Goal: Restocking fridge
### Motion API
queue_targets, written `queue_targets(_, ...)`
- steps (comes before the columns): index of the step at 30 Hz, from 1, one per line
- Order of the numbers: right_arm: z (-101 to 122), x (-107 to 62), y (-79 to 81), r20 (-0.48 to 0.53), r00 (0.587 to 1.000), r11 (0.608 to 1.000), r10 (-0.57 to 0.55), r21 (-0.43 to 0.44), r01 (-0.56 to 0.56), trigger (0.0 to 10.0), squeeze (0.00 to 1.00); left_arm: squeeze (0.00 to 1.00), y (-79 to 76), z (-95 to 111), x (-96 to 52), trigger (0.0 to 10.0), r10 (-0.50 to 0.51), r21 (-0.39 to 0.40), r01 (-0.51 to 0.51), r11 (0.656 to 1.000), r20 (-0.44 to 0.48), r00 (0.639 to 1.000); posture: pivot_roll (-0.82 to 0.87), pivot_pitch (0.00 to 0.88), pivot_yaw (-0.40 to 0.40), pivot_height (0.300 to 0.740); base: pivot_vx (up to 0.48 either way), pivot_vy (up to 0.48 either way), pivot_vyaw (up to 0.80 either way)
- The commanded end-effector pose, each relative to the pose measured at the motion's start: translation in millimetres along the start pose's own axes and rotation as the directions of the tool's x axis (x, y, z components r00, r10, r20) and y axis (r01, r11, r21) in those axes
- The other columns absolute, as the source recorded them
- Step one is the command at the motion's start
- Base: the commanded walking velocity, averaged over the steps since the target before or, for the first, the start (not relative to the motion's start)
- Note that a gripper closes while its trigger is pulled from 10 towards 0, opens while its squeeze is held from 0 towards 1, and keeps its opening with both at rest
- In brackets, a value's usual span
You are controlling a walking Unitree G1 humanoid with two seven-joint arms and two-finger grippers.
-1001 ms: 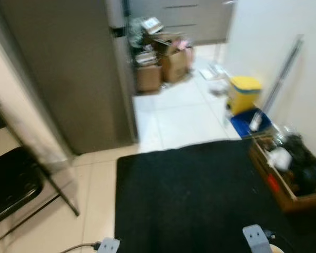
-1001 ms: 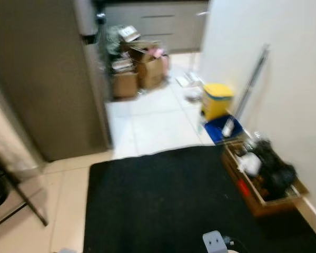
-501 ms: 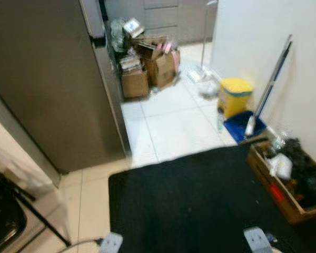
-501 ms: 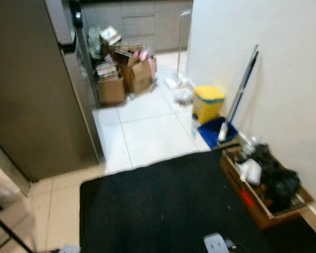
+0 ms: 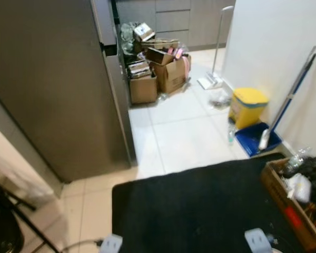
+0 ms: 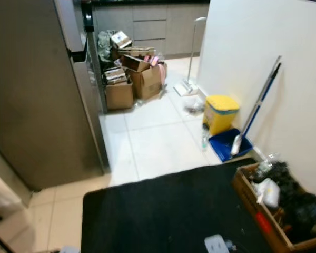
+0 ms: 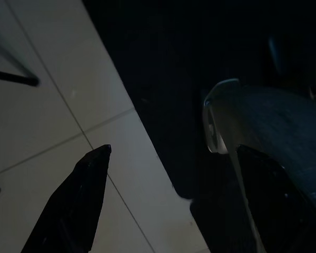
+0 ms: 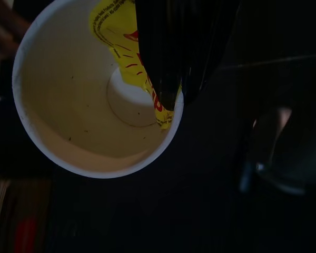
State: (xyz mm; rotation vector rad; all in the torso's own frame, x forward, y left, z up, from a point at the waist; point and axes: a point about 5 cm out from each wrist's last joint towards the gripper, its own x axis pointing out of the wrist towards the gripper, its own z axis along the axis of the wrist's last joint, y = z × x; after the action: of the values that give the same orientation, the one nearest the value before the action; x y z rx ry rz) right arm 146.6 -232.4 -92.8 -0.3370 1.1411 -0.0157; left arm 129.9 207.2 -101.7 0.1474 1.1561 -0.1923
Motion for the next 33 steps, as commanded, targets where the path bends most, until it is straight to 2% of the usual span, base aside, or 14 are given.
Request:
queue_targets(1,3.0,0.2,1.3,0.009,1.000,1.000,0.002,-0.009,-0.002,10.0,0.00,0.00,-0.3,-8.9,-1.2,10.0,-0.003,0.003,0.003,1.000,-0.028,1.000,0.02,0.000,0.003,0.740,0.296,0.000,0.00)
queue_targets(33,3.8,0.3,1.7,0.010,1.000,1.000,0.004,-0.007,-0.004,10.0,0.00,0.00,0.9,-9.5,-1.6,10.0,-0.003,0.002,0.003,1.000,-0.029,1.000,0.01,0.000,0.002,0.740,0.289,0.000,0.00)
